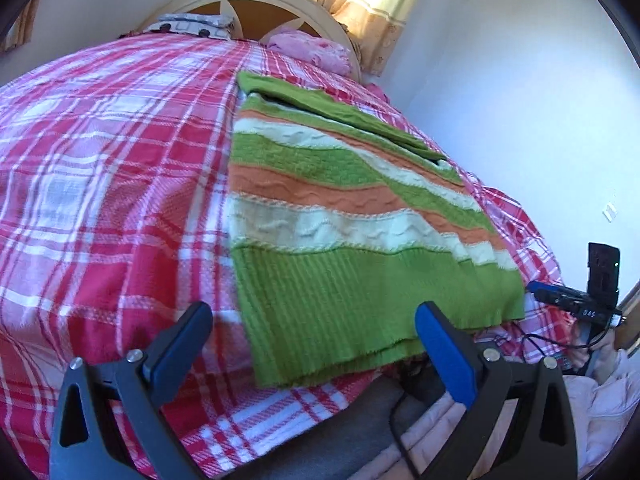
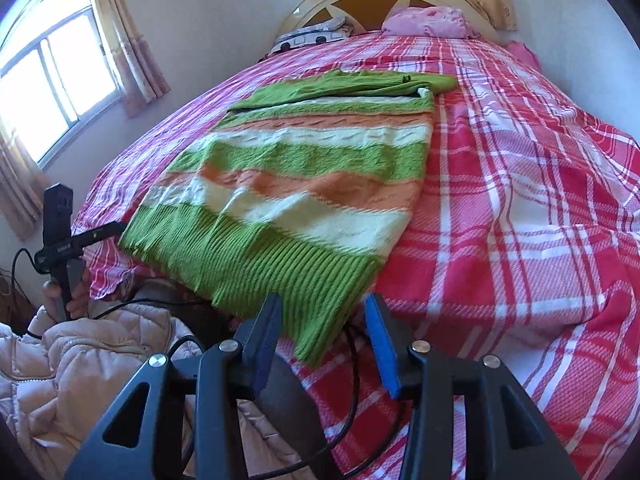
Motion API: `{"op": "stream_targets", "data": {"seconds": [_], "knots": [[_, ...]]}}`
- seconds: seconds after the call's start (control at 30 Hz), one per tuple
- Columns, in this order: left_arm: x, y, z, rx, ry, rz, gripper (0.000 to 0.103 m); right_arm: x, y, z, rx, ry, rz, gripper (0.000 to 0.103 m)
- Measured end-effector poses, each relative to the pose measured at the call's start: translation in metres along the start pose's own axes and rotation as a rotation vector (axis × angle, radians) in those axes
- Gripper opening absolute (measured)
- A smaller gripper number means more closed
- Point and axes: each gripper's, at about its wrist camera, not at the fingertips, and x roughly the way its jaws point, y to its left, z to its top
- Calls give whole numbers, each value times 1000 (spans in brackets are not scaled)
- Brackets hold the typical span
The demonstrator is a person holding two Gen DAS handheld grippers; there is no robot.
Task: Fold small clothes
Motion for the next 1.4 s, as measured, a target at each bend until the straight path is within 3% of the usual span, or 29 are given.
{"op": "stream_targets", "data": {"seconds": [0.17,0.3,0.5,0.7,0.93,1.17,1.23,1.27,1.3,1.33,1.4], "knots": [[6,-2,-1,5,0,59,92,-1,5,-1,-5,-9,23,44],[4,-2,-3,-16,1,25,89,4,-1,-8,37,16,42,44],[8,-8,-3,15,20,54,90,9,-11,-14,113,19,77,44],[5,1,-2,-58,-4,4,92,21,-13,-14,145,31,87,44],[7,-4,0,-38,27,42,85,41,-2,-14,154,59,115,44],[2,10,3,-138,27,-2,85,44,-3,-14,169,52,129,44],[4,10,2,-150,19,8,78,44,-2,-13,158,44,125,44],[5,10,2,-150,15,17,67,44,-2,-13,149,39,117,40],[6,10,2,-151,14,23,51,44,0,-12,140,43,115,26],[8,11,1,-162,21,18,42,46,2,-12,124,55,111,16],[10,14,0,-183,31,12,20,47,5,-12,103,71,108,12]]}}
